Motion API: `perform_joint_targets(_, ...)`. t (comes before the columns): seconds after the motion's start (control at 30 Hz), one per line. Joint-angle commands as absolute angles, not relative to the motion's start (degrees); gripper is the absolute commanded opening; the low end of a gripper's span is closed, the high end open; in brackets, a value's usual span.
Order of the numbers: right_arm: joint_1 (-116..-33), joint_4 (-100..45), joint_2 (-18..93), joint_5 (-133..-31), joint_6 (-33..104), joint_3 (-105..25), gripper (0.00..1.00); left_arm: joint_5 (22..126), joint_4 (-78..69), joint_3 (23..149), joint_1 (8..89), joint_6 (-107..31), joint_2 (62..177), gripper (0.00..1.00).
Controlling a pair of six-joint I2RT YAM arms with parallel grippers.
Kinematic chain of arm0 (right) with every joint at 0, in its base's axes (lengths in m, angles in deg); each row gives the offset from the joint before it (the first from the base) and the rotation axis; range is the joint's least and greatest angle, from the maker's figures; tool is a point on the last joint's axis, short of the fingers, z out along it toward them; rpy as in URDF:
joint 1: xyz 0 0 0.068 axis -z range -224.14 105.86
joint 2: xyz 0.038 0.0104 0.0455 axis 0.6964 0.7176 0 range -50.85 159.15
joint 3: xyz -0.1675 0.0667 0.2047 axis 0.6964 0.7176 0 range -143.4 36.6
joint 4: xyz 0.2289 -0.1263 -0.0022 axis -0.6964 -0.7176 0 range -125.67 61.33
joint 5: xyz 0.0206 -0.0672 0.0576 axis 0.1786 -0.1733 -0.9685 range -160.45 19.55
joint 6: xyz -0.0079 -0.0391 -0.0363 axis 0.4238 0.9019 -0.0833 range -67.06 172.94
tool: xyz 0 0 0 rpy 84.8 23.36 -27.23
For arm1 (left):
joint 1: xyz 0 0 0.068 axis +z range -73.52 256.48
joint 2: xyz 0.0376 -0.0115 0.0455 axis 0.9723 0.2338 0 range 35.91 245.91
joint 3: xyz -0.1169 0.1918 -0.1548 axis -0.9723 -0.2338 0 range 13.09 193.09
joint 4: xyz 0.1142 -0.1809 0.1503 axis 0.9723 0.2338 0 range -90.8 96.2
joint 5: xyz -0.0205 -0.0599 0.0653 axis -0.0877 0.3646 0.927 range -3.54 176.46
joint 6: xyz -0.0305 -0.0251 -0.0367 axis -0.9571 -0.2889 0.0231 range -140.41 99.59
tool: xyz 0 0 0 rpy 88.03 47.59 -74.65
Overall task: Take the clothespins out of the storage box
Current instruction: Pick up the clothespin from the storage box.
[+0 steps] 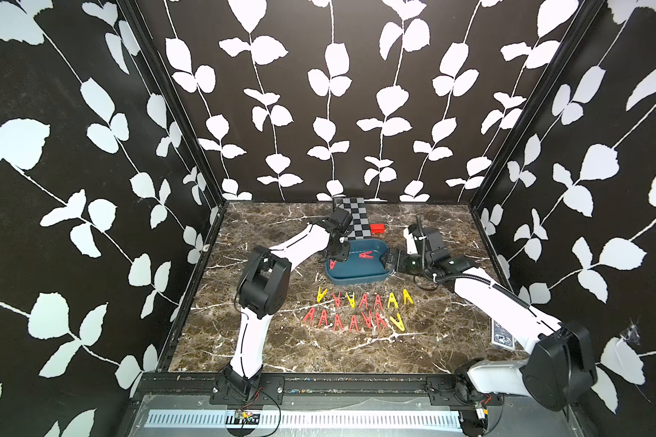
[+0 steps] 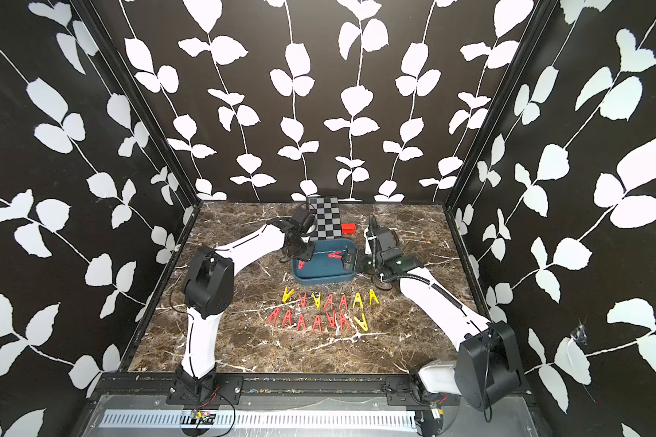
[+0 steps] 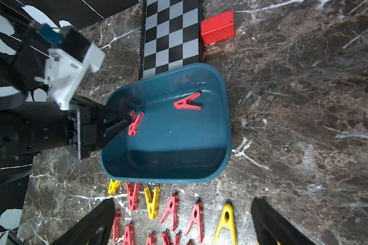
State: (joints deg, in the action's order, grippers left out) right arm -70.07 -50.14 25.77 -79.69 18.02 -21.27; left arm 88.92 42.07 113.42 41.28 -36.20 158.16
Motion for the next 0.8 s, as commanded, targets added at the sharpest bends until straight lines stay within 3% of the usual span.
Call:
perform_joint_targets(0.0,-69.9,-49.4,26.3,-80.1,18.1,-22.7,0.99,90.6,44.3,115.7,41.1,-33.0,158.9,0.27)
perform_joint_targets(0.57,-69.9,-49.8,26.1,-79.4,17.5,-22.1,0.99,92.2,45.6,118.6,41.2,-29.7,165.4,0.23)
perform_joint_targets(0.67,-69.8,-49.8,26.0,-79.4,17.3,-22.0,0.99,92.2,45.9,118.7,41.1,-29.8,165.7,0.09)
perform_joint_targets(0.77,-69.8,-49.7,25.9,-79.5,17.2,-22.0,0.99,92.0,46.4,118.5,41.1,-30.5,164.8,0.07)
